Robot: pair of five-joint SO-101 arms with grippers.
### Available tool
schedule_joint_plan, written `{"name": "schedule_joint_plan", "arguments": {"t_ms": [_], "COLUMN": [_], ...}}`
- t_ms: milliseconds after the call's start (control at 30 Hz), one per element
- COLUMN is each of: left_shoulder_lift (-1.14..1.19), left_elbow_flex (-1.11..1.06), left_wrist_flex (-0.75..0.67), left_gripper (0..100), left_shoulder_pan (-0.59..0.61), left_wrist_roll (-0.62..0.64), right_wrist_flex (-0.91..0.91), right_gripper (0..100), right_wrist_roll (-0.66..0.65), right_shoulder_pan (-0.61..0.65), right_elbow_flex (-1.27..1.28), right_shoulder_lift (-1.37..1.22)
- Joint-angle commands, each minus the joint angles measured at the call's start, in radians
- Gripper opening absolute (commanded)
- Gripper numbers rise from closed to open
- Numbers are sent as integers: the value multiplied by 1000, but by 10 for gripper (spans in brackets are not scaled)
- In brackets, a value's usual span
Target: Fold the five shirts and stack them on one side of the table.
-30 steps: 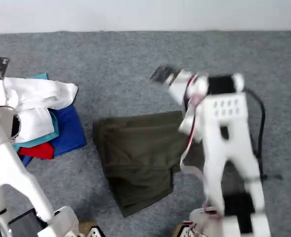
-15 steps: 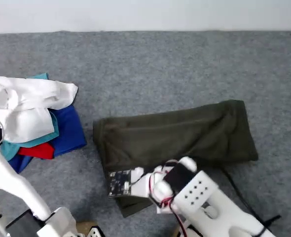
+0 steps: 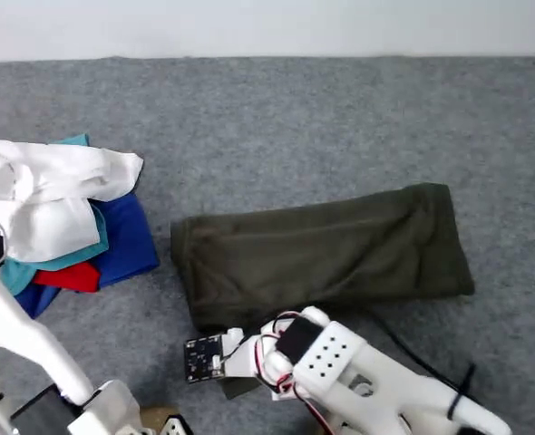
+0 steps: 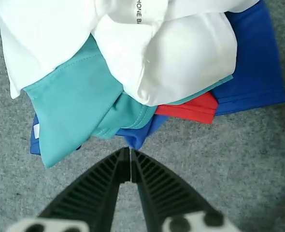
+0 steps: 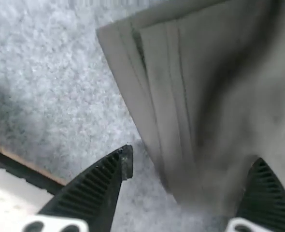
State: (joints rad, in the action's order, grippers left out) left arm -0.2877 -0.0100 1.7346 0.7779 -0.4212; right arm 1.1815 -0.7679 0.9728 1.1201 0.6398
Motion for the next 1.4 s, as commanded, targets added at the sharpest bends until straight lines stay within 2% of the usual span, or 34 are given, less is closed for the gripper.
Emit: {"name": "schedule_joint_plan", "arguments": {"t_ms": [0, 300, 500, 700, 1133, 1367], "left_shoulder_lift": [-37, -34, -29, -28, -28, -28], "left_elbow_flex": [7, 5, 5, 5, 5, 5], "left_wrist_flex": [17, 17, 2, 2, 2, 2], "left_gripper": [15, 15, 15, 15, 15, 15], "left_shoulder_pan": [5, 5, 5, 5, 5, 5], "left_wrist_roll": [-3, -5, -5, -8, -9, -9], "right_wrist_flex": [-68, -139, -145, -128, 53, 42], "right_gripper": [358, 224, 86, 78, 35, 35], "right_wrist_roll": [-8, -12, -12, -3, 9, 11], "right_shoulder_pan": [18, 19, 18, 10, -116, -171], "right_elbow_flex": [-9, -35, -38, -84, -371, -460], "right_shoulder_lift": [-68, -223, -228, -226, -226, -239]}}
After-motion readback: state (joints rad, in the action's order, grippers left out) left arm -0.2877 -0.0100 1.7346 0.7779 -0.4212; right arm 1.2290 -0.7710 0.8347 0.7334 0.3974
